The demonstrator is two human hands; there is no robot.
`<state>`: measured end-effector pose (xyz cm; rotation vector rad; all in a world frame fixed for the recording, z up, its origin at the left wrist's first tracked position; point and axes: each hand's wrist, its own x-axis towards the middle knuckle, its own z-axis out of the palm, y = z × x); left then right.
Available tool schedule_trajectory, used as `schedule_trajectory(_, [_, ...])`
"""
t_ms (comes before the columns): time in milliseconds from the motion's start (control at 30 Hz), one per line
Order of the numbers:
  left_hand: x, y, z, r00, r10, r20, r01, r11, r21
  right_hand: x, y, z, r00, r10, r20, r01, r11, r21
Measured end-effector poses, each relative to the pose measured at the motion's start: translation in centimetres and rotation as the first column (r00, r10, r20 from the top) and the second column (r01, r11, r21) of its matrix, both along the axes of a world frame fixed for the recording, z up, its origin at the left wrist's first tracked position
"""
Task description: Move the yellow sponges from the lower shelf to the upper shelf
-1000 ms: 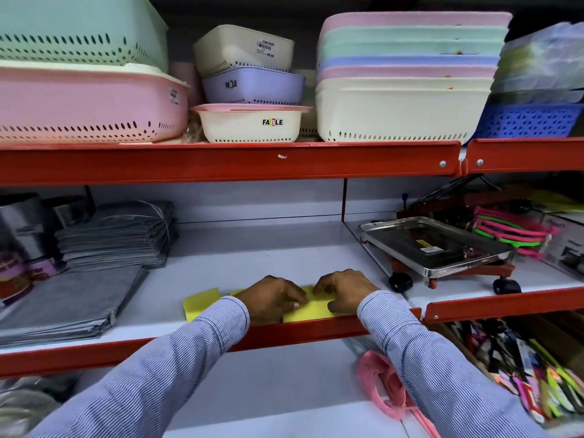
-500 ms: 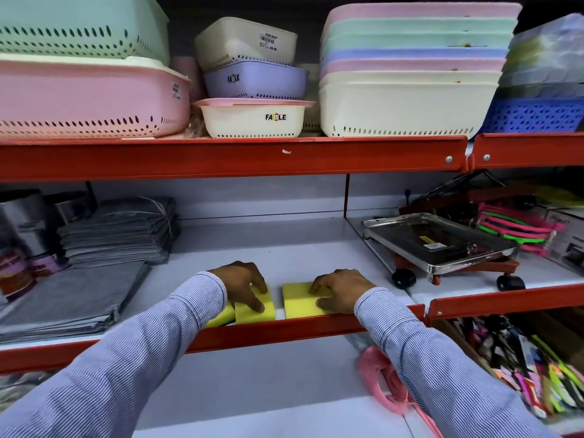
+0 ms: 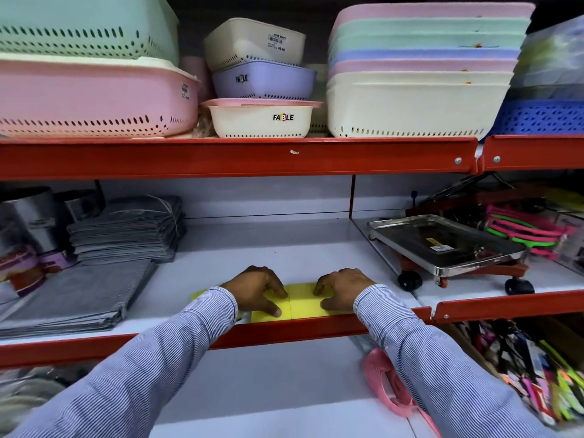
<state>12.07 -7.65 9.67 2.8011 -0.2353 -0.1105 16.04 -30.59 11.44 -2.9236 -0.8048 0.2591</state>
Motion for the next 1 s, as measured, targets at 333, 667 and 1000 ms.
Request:
schedule_trajectory(333, [-2.7,7.8,2.1,0.934,0.345,-0.092,-0.308,0.909,0.282,0.0,1.0,0.5,1.0,-0.009,0.006,0.009,0.998,-0.07])
schedule_trajectory(667, [-3.5,5.9,1.0,0.975,0.211,-0.077,-0.197,0.968,0.153,-0.3,2.2,0.9,0.999,-0.028,0.017,0.03,0.993,-0.118])
schedule_trajectory(1000, [-4.9,4.3,1.0,0.976,0.214,0.047,-0.219,0.96,0.173,-1.4,2.5,0.7,0.992,-0.09,0.092,0.097,0.993,-0.069])
